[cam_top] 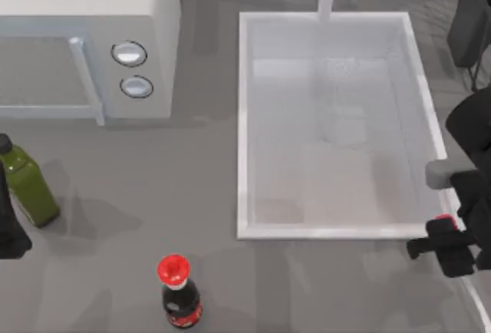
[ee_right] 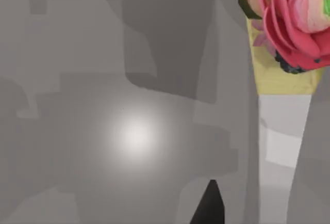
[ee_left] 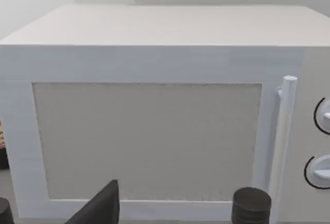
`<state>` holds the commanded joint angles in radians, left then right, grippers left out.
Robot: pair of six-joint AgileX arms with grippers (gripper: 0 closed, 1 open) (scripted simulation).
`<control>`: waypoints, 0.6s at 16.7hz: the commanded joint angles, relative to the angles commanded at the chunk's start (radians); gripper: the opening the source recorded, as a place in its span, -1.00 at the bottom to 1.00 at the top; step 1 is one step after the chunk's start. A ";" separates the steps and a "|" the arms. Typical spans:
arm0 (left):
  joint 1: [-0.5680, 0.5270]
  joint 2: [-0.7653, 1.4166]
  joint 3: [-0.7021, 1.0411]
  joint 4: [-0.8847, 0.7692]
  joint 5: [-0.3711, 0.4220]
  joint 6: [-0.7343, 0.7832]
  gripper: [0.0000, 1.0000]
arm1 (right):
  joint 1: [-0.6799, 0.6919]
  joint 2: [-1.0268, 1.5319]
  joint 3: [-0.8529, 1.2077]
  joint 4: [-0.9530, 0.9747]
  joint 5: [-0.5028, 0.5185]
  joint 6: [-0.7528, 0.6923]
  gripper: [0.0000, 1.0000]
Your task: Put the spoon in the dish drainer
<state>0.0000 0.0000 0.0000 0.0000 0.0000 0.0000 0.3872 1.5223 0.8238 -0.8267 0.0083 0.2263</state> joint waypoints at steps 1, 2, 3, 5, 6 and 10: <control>0.000 0.000 0.000 0.000 0.000 0.000 1.00 | 0.000 -0.009 0.052 -0.066 0.000 0.000 -1.00; 0.000 0.000 0.000 0.000 0.000 0.000 1.00 | -0.001 -0.019 0.107 -0.141 0.000 -0.001 -1.00; 0.000 0.000 0.000 0.000 0.000 0.000 1.00 | -0.002 -0.031 0.163 -0.221 0.000 -0.002 -1.00; 0.000 0.000 0.000 0.000 0.000 0.000 1.00 | -0.004 -0.059 0.275 -0.381 0.001 -0.004 -1.00; 0.000 0.000 0.000 0.000 0.000 0.000 1.00 | -0.005 -0.074 0.328 -0.455 0.001 -0.006 -1.00; 0.000 0.000 0.000 0.000 0.000 0.000 1.00 | -0.011 -0.133 0.493 -0.648 0.000 -0.013 -1.00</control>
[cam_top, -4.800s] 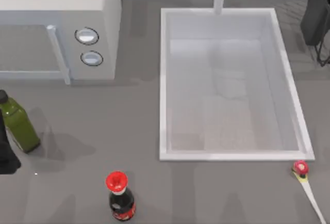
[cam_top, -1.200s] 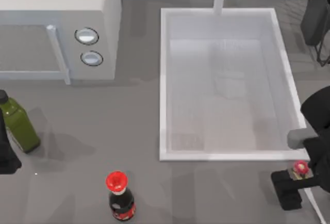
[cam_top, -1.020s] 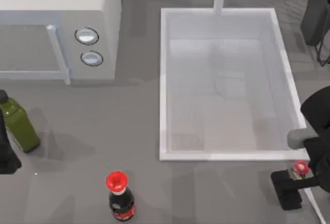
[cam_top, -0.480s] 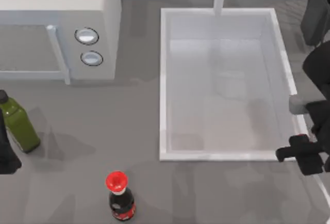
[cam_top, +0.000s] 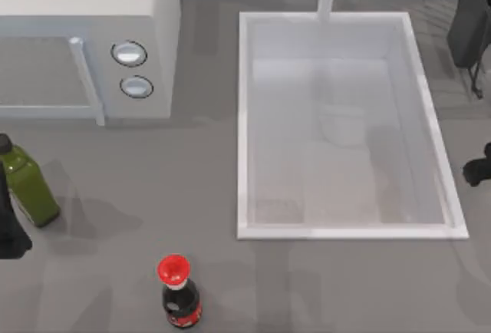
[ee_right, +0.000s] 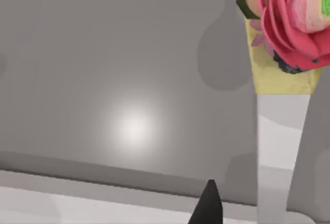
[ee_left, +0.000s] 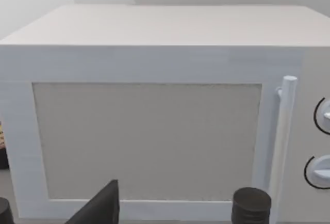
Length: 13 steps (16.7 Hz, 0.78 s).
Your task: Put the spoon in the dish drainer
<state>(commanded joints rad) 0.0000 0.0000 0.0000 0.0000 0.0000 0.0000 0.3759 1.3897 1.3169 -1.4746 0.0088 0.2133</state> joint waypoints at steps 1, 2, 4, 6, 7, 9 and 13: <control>0.000 0.000 0.000 0.000 0.000 0.000 1.00 | -0.001 -0.010 0.022 -0.022 0.000 -0.001 -1.00; 0.000 0.000 0.000 0.000 0.000 0.000 1.00 | -0.002 -0.016 0.032 -0.033 0.000 -0.002 -1.00; 0.000 0.000 0.000 0.000 0.000 0.000 1.00 | -0.002 -0.017 0.033 -0.035 0.000 -0.002 -1.00; 0.000 0.000 0.000 0.000 0.000 0.000 1.00 | 0.002 -0.013 0.031 -0.032 -0.001 0.000 -1.00; 0.000 0.000 0.000 0.000 0.000 0.000 1.00 | 0.001 -0.014 0.031 -0.031 -0.002 -0.001 -1.00; 0.000 0.000 0.000 0.000 0.000 0.000 1.00 | -0.031 -0.035 0.027 0.001 -0.026 -0.008 -1.00; 0.000 0.000 0.000 0.000 0.000 0.000 1.00 | -0.198 -0.126 -0.001 0.182 -0.142 -0.041 -1.00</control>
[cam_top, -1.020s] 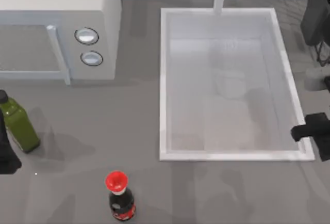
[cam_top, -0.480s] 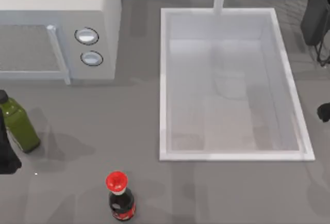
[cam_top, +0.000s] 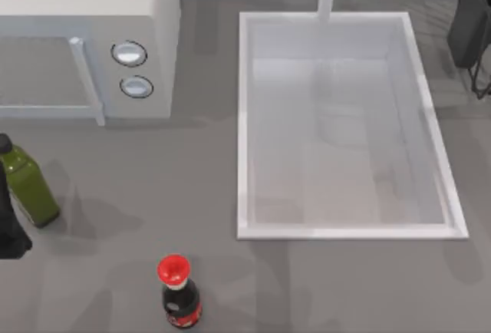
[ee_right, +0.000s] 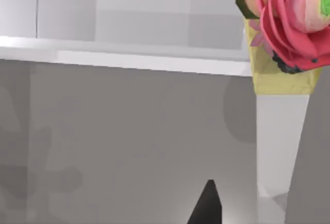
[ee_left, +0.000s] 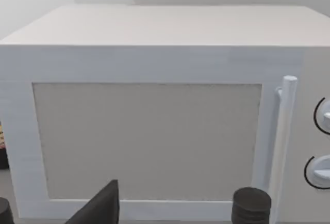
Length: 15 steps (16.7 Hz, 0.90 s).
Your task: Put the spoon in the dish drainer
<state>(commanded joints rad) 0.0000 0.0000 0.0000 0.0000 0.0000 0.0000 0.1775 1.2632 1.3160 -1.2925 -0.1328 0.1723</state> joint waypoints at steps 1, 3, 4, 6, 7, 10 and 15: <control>0.000 0.000 0.000 0.000 0.000 0.000 1.00 | -0.057 -0.026 -0.011 0.069 -0.037 -0.010 -1.00; 0.000 0.000 0.000 0.000 0.000 0.000 1.00 | -0.181 -0.077 -0.038 0.231 -0.116 -0.033 -1.00; 0.000 0.000 0.000 0.000 0.000 0.000 1.00 | -0.245 -0.102 -0.053 0.321 -0.156 -0.045 -1.00; 0.000 0.000 0.000 0.000 0.000 0.000 1.00 | -0.374 -0.146 -0.083 0.510 -0.233 -0.070 -1.00; 0.000 0.000 0.000 0.000 0.000 0.000 1.00 | -0.436 -0.167 -0.097 0.606 -0.270 -0.082 -1.00; 0.000 0.000 0.000 0.000 0.000 0.000 1.00 | -0.606 -0.219 -0.133 0.869 -0.370 -0.117 -1.00; 0.000 0.000 0.000 0.000 0.000 0.000 1.00 | -0.790 -0.268 -0.166 1.120 -0.472 -0.152 -1.00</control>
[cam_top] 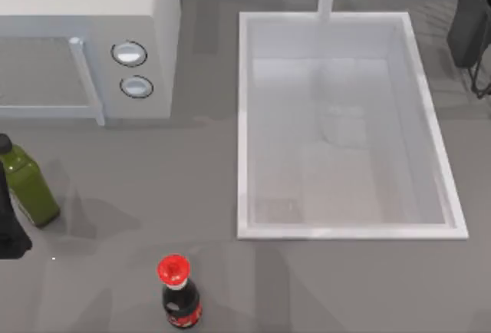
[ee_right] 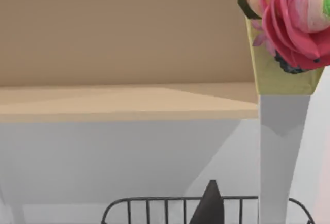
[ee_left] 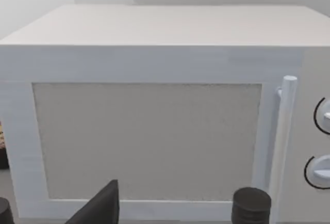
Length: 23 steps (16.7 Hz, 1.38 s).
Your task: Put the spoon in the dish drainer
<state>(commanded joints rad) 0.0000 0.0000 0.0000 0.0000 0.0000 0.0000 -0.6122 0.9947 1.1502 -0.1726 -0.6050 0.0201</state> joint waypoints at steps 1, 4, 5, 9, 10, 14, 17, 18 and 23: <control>0.000 0.000 0.000 0.000 0.000 0.000 1.00 | -0.015 -0.004 -0.003 0.019 -0.008 -0.003 -1.00; 0.000 0.000 0.000 0.000 0.000 0.000 1.00 | -0.021 -0.005 -0.004 0.025 -0.011 -0.004 -1.00; 0.000 0.000 0.000 0.000 0.000 0.000 1.00 | -0.021 -0.005 -0.004 0.025 -0.011 -0.004 -1.00; 0.000 0.000 0.000 0.000 0.000 0.000 1.00 | -0.006 0.034 -0.002 0.058 0.004 -0.001 -1.00; 0.000 0.000 0.000 0.000 0.000 0.000 1.00 | 0.004 0.066 -0.004 0.090 0.015 0.000 -1.00; 0.000 0.000 0.000 0.000 0.000 0.000 1.00 | 0.071 0.275 -0.031 0.322 0.091 -0.001 -1.00; 0.000 0.000 0.000 0.000 0.000 0.000 1.00 | 0.143 0.469 -0.070 0.570 0.165 -0.004 -1.00; 0.000 0.000 0.000 0.000 0.000 0.000 1.00 | 0.169 0.530 -0.085 0.653 0.191 -0.005 -1.00; 0.000 0.000 0.000 0.000 0.000 0.000 1.00 | 0.280 0.758 -0.155 0.946 0.302 -0.005 -1.00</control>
<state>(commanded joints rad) 0.0000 0.0000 0.0000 0.0000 0.0000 0.0000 -0.3320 1.7527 0.9954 0.7731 -0.3026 0.0155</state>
